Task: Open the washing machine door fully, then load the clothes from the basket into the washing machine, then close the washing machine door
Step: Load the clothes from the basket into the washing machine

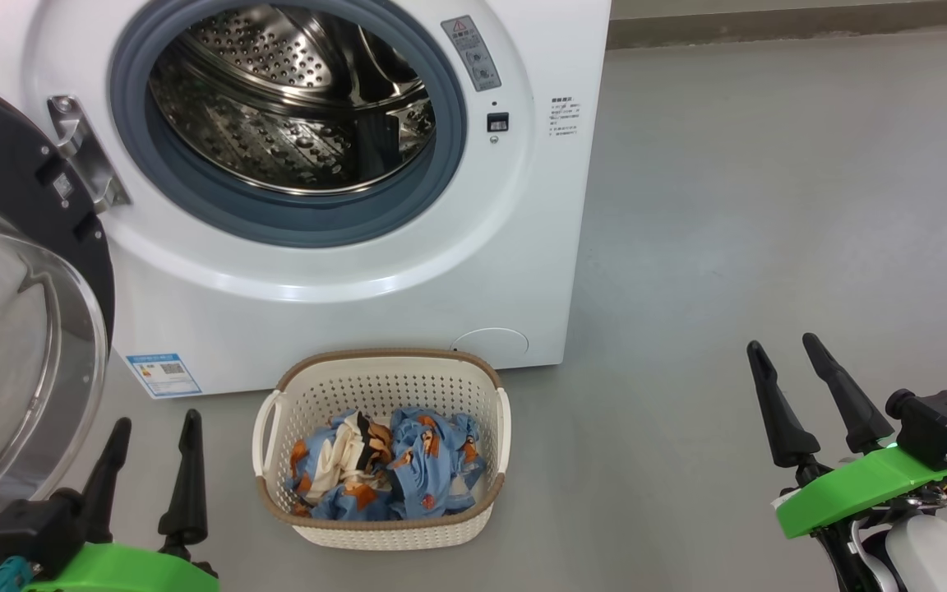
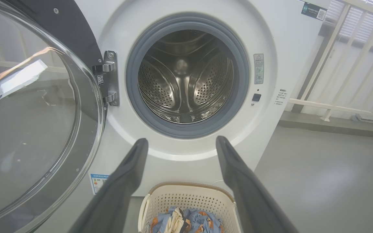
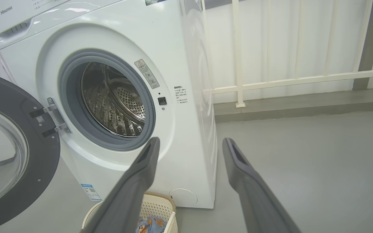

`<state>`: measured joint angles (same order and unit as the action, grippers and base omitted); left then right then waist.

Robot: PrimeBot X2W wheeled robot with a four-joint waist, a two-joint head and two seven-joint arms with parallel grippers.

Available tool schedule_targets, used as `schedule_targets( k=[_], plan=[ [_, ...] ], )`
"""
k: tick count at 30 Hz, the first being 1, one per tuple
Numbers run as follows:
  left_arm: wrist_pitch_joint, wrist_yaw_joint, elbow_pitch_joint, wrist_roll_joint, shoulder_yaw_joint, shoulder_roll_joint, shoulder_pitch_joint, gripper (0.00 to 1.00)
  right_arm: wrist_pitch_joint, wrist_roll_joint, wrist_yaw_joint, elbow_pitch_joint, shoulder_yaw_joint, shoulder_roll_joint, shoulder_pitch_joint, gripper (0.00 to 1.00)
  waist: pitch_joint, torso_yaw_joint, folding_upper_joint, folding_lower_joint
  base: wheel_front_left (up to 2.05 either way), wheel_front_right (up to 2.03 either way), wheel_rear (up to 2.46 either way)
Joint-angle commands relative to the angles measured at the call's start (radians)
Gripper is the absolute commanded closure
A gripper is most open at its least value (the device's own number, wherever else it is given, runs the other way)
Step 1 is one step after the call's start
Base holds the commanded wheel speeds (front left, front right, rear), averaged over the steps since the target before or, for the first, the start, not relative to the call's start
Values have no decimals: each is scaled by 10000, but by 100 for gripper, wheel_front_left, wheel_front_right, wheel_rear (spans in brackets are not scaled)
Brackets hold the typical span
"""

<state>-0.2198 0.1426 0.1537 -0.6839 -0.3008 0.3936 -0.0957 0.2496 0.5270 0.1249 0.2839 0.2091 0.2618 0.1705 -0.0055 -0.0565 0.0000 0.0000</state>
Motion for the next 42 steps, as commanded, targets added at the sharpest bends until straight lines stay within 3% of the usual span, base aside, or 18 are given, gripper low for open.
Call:
schedule_targets(
  k=[1, 17, 25, 42],
  plan=[
    [-67, 70, -320, 78, 360, 332, -278, 0, 122, -76, 58, -227, 82, 147, 96, 0, -2, 1, 0, 0, 0, 0, 0],
    [-17, 96, -291, 45, 249, 353, -346, 0, 122, -55, 58, -218, 119, 200, 133, 0, 52, 76, 0, 0, 0, 0, 0],
    [53, -121, -267, -109, 151, 367, -343, 0, 122, -37, 58, -176, 201, 228, 146, 0, 66, 94, 0, 0, 19, -19, 0],
    [-52, -135, -234, -91, 75, 351, -408, 0, 122, 3, 58, -93, 323, 303, 202, 0, 64, 136, 0, 0, 154, -154, 0]
  ],
)
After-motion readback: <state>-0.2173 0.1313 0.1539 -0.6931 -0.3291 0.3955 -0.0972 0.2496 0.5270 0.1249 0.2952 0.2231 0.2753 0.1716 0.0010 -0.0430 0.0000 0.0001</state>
